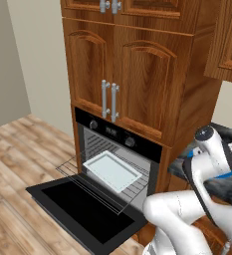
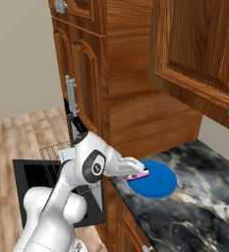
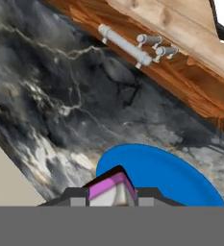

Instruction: Take the baked cake out of the oven and place it on the plate for cooling. Then close the oven door.

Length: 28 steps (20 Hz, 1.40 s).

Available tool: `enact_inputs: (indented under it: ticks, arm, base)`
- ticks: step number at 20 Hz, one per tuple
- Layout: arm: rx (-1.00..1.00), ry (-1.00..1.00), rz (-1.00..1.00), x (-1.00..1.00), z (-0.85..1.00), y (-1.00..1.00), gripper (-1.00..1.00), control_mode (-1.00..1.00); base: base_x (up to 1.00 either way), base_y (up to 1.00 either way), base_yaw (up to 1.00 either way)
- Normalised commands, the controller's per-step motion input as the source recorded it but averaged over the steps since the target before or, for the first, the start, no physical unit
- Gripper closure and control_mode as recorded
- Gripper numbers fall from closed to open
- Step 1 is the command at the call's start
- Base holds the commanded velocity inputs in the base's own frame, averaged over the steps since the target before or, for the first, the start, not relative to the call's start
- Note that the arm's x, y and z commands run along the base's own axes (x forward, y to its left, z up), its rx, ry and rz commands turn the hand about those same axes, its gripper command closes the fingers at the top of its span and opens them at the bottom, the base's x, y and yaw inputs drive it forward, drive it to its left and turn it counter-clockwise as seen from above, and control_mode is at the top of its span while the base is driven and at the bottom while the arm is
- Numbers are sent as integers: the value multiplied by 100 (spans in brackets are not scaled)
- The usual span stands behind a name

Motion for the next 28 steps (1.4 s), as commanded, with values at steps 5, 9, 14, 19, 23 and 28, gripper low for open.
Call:
enact_inputs:
  ticks: [5,9,14,19,23,28]
  arm:
    - [18,7,25,44,-4,-23,100,-100]
    - [18,6,17,24,-14,-28,100,-100]
    - [16,10,8,33,-30,-11,100,-100]
    - [15,10,1,32,-27,0,100,-100]
    - [11,7,0,11,-6,-2,100,-100]
    - [10,4,0,11,-7,-28,100,-100]
  base:
    - [0,0,0]
    - [0,0,0]
    - [0,0,0]
    - [0,0,0]
    - [0,0,0]
    - [0,0,0]
